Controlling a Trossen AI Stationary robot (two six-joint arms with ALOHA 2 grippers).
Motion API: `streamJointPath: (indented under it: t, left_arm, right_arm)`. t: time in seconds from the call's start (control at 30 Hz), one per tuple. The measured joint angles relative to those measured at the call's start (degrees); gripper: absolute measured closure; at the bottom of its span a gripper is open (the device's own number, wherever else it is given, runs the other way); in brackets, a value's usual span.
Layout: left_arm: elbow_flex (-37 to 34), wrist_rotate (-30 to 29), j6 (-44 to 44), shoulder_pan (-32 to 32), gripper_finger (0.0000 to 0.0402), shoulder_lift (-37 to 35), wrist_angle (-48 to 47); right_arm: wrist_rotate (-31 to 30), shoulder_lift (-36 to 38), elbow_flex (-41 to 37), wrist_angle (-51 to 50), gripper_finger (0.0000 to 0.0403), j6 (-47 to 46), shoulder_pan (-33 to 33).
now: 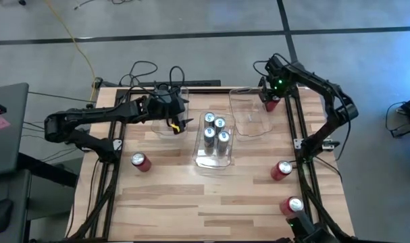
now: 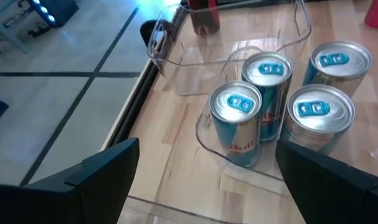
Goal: Sort soda cans
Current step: Put the red-black soda can into the right transparent bin
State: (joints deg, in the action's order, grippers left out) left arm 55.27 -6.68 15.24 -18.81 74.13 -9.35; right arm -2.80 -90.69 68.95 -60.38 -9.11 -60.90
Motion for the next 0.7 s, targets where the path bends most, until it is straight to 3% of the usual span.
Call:
streamJointPath:
  t: [0.3, 0.53, 0.7]
  left_arm:
    - [0.00, 0.00, -0.10, 0.00, 0.0029, 0.00, 0.44]
    - [0.00, 0.00, -0.06, 0.00, 0.0029, 0.00, 1.61]
    - [0.00, 0.00, -1.54, 0.00, 0.0029, 0.00, 0.89]
  right_arm:
    - [-0.48, 10.00, 1.37, -1.96, 0.0110, -2.06, 1.29]
    - [-4.07, 17.62, 5.53, -2.40, 0.0111, -4.85, 5.77]
    - [-5.46, 18.64, 6.95, -0.07, 0.0111, -4.97, 11.13]
